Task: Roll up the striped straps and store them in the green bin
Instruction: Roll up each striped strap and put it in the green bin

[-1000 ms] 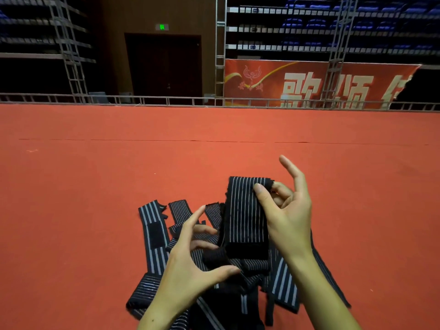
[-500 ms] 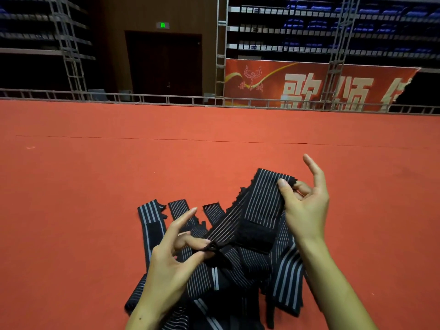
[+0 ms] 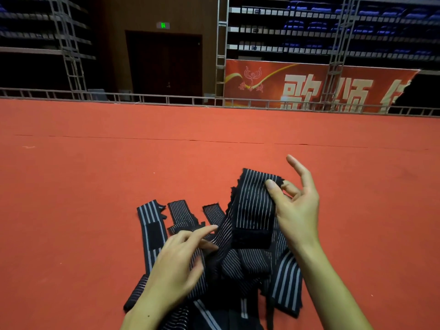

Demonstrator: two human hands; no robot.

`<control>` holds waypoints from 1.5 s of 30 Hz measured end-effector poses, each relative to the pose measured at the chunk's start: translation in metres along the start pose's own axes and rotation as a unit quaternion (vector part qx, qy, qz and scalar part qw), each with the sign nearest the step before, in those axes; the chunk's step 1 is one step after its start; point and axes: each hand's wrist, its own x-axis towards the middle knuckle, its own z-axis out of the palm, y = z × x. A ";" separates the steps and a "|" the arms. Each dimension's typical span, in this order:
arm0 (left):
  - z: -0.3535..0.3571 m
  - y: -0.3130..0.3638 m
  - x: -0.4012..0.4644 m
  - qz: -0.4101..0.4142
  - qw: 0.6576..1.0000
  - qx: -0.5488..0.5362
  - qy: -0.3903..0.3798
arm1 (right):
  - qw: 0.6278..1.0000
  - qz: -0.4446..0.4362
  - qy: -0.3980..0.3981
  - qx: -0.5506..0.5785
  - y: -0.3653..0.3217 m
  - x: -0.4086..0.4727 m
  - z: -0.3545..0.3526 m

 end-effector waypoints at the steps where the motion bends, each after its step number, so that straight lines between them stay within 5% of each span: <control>1: 0.000 0.005 0.001 -0.028 0.998 -0.055 0.004 | 1.000 0.003 -0.017 0.005 -0.003 -0.001 0.002; 8: -0.012 0.055 0.042 -0.173 0.916 -0.339 0.124 | 0.991 0.022 -0.124 0.053 -0.014 -0.017 0.014; 13: -0.023 0.069 0.069 -0.157 0.881 -0.423 0.142 | 0.985 0.028 -0.165 0.053 -0.013 -0.031 0.019; 18: -0.022 0.057 0.074 -0.162 0.881 -0.385 0.225 | 0.986 0.069 -0.144 0.040 -0.002 -0.056 0.013; 30: -0.027 0.043 0.076 -0.159 0.855 -0.349 0.349 | 0.959 0.078 -0.272 -0.013 0.020 -0.099 0.013; 40: -0.029 0.036 0.079 -0.134 0.847 -0.298 0.419 | 0.991 0.074 -0.106 0.037 0.029 -0.116 0.032; 45: -0.032 0.034 0.077 -0.140 0.849 -0.293 0.418 | 0.985 0.078 -0.152 0.030 0.028 -0.120 0.032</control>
